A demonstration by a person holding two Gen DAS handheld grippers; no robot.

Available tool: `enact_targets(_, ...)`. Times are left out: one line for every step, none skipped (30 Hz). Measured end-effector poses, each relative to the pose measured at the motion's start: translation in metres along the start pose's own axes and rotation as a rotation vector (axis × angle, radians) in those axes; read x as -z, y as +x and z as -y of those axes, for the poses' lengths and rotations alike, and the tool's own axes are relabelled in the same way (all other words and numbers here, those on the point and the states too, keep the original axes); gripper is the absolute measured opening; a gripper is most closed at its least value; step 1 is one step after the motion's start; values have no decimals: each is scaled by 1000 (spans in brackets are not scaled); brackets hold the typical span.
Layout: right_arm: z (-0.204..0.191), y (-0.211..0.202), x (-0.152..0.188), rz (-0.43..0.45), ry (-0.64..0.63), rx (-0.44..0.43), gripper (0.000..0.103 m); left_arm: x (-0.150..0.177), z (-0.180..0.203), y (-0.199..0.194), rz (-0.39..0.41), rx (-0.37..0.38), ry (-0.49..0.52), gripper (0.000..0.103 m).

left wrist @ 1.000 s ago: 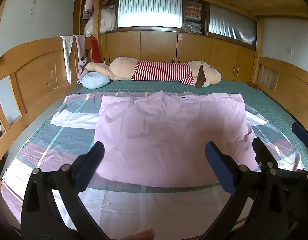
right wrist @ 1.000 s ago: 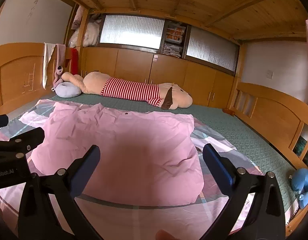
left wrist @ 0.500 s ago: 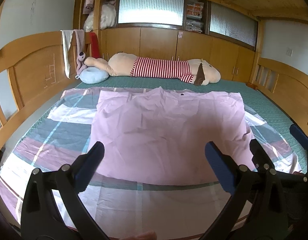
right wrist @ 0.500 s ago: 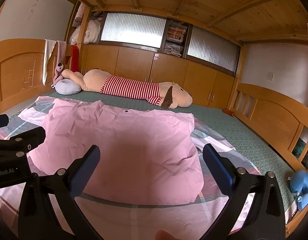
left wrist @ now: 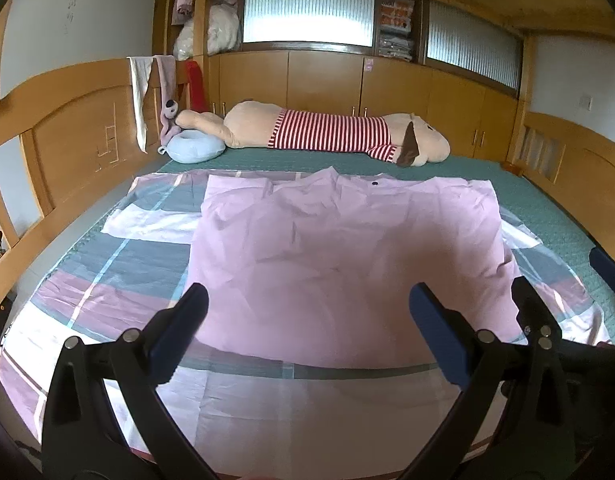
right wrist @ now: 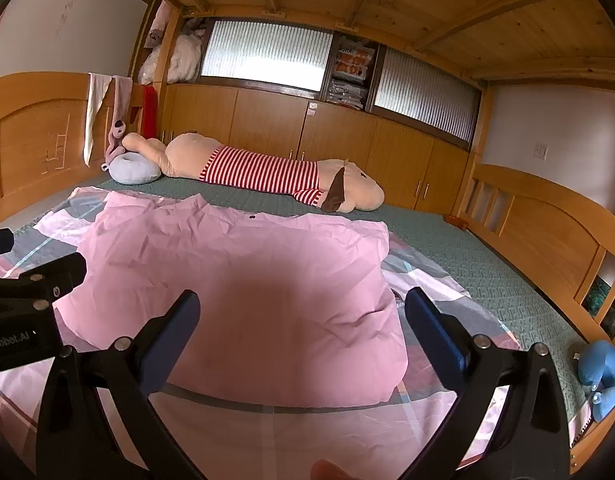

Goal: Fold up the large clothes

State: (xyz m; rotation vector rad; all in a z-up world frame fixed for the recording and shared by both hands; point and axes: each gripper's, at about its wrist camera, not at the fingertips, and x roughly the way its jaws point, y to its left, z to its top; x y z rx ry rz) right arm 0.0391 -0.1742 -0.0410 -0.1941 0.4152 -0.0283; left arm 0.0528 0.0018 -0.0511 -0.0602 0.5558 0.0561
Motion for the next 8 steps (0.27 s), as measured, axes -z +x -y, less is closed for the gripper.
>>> enact_targets(0, 3, 1, -8, -2, -2, 102, 0, -1, 3, -12, 12, -5, 101)
enact_targets(1, 6, 3, -22, -2, -6, 102, 1, -2, 5, -25, 20, -12, 101)
enact_targets(2, 9, 5, -35, 0, -12, 102, 1, -3, 8, -46, 28, -24, 101)
enact_targets(5, 14, 7, -56, 8, -24, 102, 1, -4, 11, -59, 31, -32, 101)
enact_targets(8, 19, 9, -78, 20, -35, 102, 1, -6, 14, -72, 35, -42, 101)
enact_targets(13, 26, 13, -110, 41, -46, 102, 2, -9, 18, -81, 37, -53, 101)
enact_targets(20, 33, 14, -134, 59, -53, 102, 2, -10, 21, -86, 37, -59, 101)
enact_targets(26, 37, 15, -144, 71, -59, 102, 3, -12, 24, -93, 34, -64, 101)
